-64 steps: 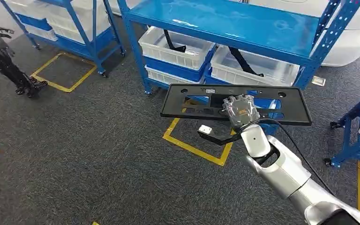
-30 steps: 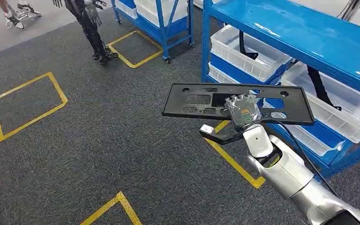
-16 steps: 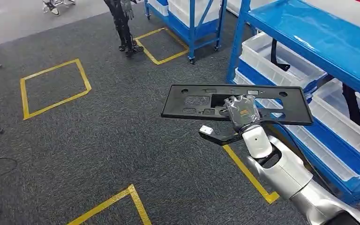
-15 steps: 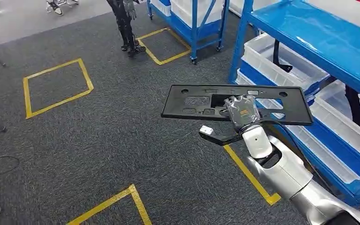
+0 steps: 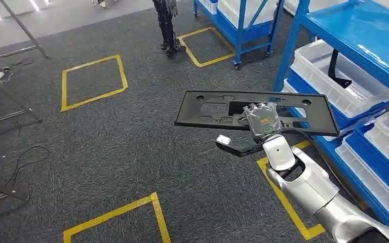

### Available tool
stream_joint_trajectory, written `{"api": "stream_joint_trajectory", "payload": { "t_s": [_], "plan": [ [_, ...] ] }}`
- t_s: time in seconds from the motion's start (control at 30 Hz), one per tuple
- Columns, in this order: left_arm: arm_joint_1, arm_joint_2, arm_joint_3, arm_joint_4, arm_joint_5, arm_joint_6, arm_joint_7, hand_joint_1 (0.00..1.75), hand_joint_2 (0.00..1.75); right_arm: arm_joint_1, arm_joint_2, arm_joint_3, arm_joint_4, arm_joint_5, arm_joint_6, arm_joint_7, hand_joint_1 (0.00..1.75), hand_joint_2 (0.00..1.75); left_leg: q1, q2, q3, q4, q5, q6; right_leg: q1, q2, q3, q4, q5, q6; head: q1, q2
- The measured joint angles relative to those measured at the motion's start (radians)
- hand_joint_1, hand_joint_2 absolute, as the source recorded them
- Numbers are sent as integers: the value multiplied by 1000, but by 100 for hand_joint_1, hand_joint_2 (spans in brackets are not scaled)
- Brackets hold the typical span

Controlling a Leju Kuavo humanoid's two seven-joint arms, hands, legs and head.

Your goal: Take the parts from the cabinet and place them on the table.

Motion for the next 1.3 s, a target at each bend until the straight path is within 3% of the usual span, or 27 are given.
{"api": "stream_joint_trajectory", "payload": {
  "t_s": [0.07, 0.1, 0.13, 0.23, 0.27, 0.3, 0.33, 0.37, 0.43, 0.47, 0.5, 0.57, 0.6, 0.63, 0.67, 0.73, 0.77, 0.83, 0.87, 0.93, 0.97, 1.0, 1.1, 1.13, 1.2, 1.27, 1.3],
  "plan": [
    [6, 2, 2, 0, 0, 2, 2, 0, 175, -2, 0, 0, 0, 0, -1, 1, 175, 175, -16, 20, 76, -160, 79, 26, 4, -15, 8, -2, -4, -1, 0, 0],
    [11, 5, 3, 0, 0, 4, 2, 0, 175, -2, 0, 0, 0, 0, -1, 2, 175, 175, -40, 76, 118, -254, 103, 48, 3, -23, 13, -5, -6, 0, 0, 0],
    [10, 12, 7, 0, 0, 9, 2, 0, 175, 2, -5, -1, 0, 0, -3, 3, 175, 175, -46, 84, 135, -277, 90, 51, 9, -38, 15, -13, -7, 4, 0, 0],
    [14, 17, 11, 0, 0, 15, 2, 0, 175, 7, -6, 0, 3, -2, -5, 2, 175, 175, -50, 57, 133, -289, 91, 56, 7, -68, 20, -22, -8, 9, 0, 0],
    [17, 22, 15, 0, 4, 18, 2, 0, 175, 7, -3, -1, 3, -2, -5, 3, 175, 175, -45, 45, 153, -318, 102, 62, 7, -72, 31, -29, -11, 16, 0, 0],
    [18, 21, 17, 0, 5, 23, 1, 0, 175, 7, -6, -3, 3, -1, -5, 4, 175, 175, -36, 35, 169, -339, 111, 55, 5, -26, 26, -10, -30, 13, 0, 0],
    [18, 22, 17, 0, 8, 24, -2, 0, 175, 7, -6, -3, 3, 0, -7, 5, 175, 175, -34, 25, 173, -343, 114, 56, 4, 14, 0, 43, -55, 12, 1, 0],
    [15, 23, 19, 0, 15, 27, -6, 0, 175, 7, -7, -3, 4, 2, -7, 4, 175, 175, -31, 15, 174, -343, 113, 56, 4, 36, -46, 133, -92, 13, 0, 0],
    [12, 22, 26, 0, 26, 27, -21, 0, 175, 10, -14, -3, 5, 4, -6, 2, 175, 175, -30, -10, 175, -342, 112, 56, 3, 48, -122, 264, -134, 20, 0, 0],
    [13, 21, 31, -1, 28, 23, -28, 0, 175, 12, -16, -3, 5, 4, -6, 2, 175, 175, -27, -28, 176, -340, 110, 54, 2, 49, -148, 290, -121, 27, 1, 0],
    [14, 21, 33, -1, 27, 19, -31, 0, 175, 11, -18, -3, 5, 3, -6, 3, 175, 175, -22, -42, 178, -336, 107, 49, -2, 49, -139, 252, -84, 34, 0, 0],
    [14, 19, 37, -1, 24, 18, -34, 0, 175, 9, -19, -3, 4, 3, -6, 4, 175, 175, -11, -71, 177, -315, 94, 33, -18, 57, -70, 92, 13, 54, 1, 0],
    [14, 18, 40, -1, 24, 19, -34, 0, 175, 9, -20, -4, 4, 3, -6, 5, 175, 175, -8, -82, 171, -297, 82, 23, -34, 89, -42, 21, 38, 68, 1, 0],
    [13, 21, 42, -1, 25, 23, -35, 0, 175, 8, -28, -4, 4, 3, -6, 5, 175, 175, -10, -92, 157, -276, 71, 12, -36, 137, -34, 18, 15, 77, 1, 0],
    [13, 21, 45, -1, 36, 32, -39, 0, 175, 7, -26, -4, 2, 3, -4, 6, 175, 175, -9, -104, 145, -252, 69, 12, -34, 113, -39, 23, 14, 47, 0, 0],
    [16, 16, 52, -1, 50, 45, -41, 0, 175, 7, -24, -4, 2, 2, 1, 6, 175, 175, -8, -118, 140, -261, 71, 10, -27, 90, -40, 25, 12, 38, 0, 0],
    [18, 18, 59, -1, 57, 50, -35, 0, 175, 5, -24, -4, 2, 2, 2, 6, 175, 175, -4, -121, 133, -259, 67, 8, -33, 77, -41, 26, 12, 32, 0, 0],
    [24, 17, 67, -2, 62, 52, -29, 0, 175, -7, -19, -4, 1, 1, 2, 6, 175, 175, -6, -24, 95, -176, 29, -7, -24, 62, -34, 25, 10, 14, 0, 0],
    [22, 17, 70, -2, 65, 52, -30, 0, 175, -12, -18, -5, 0, 1, 2, 6, 175, 175, -4, -8, 65, -117, 6, -11, -20, 56, -33, 24, 9, 13, 0, 0],
    [20, 17, 75, -2, 66, 51, -31, 0, 175, -18, -18, -5, 0, 1, 3, 5, 175, 175, 2, 7, -37, 64, -53, -9, -12, 28, -28, 25, 2, 9, -1, 0],
    [20, 17, 78, -2, 68, 51, -32, 0, 175, -17, -18, -5, 0, 1, 3, 5, 175, 175, 0, 6, -59, 95, -54, -6, -9, 16, -25, 25, -1, 8, 0, 0],
    [20, 17, 81, -2, 66, 51, -32, 0, 175, -17, -18, -5, 0, 0, 3, 3, 175, 175, -2, 6, -59, 84, -43, -1, -7, 7, -22, 24, -4, 6, 0, 0],
    [24, 19, 89, -2, 71, 54, -25, 0, 175, -21, -14, -5, 0, 0, 3, 3, 175, 175, -24, 20, 54, -155, 74, 24, -3, -24, -10, 22, -13, 3, 0, 0],
    [27, 22, 94, -2, 78, 60, -19, 0, 175, -24, -14, -5, 0, -2, 3, 3, 175, 175, -45, 77, 106, -262, 98, 41, -3, -35, -2, 14, -14, 4, 0, 0],
    [27, 25, 100, -2, 85, 64, -18, 0, 175, -26, -15, -5, 0, -8, 3, 3, 175, 175, -51, 74, 114, -278, 98, 45, -1, -48, 4, 3, -15, 7, 0, 0],
    [36, 28, 106, -2, 87, 65, -18, 0, 175, -26, -11, -5, 0, -9, 3, 3, 175, 175, -58, 52, 116, -286, 100, 47, -2, -70, 13, -8, -16, 12, 0, 0],
    [39, 29, 108, -2, 87, 65, -18, 0, 175, -27, -10, -5, 0, -9, 3, 3, 175, 175, -58, 43, 135, -305, 106, 49, 1, -76, 23, -14, -17, 16, 0, 0]
  ]
}}
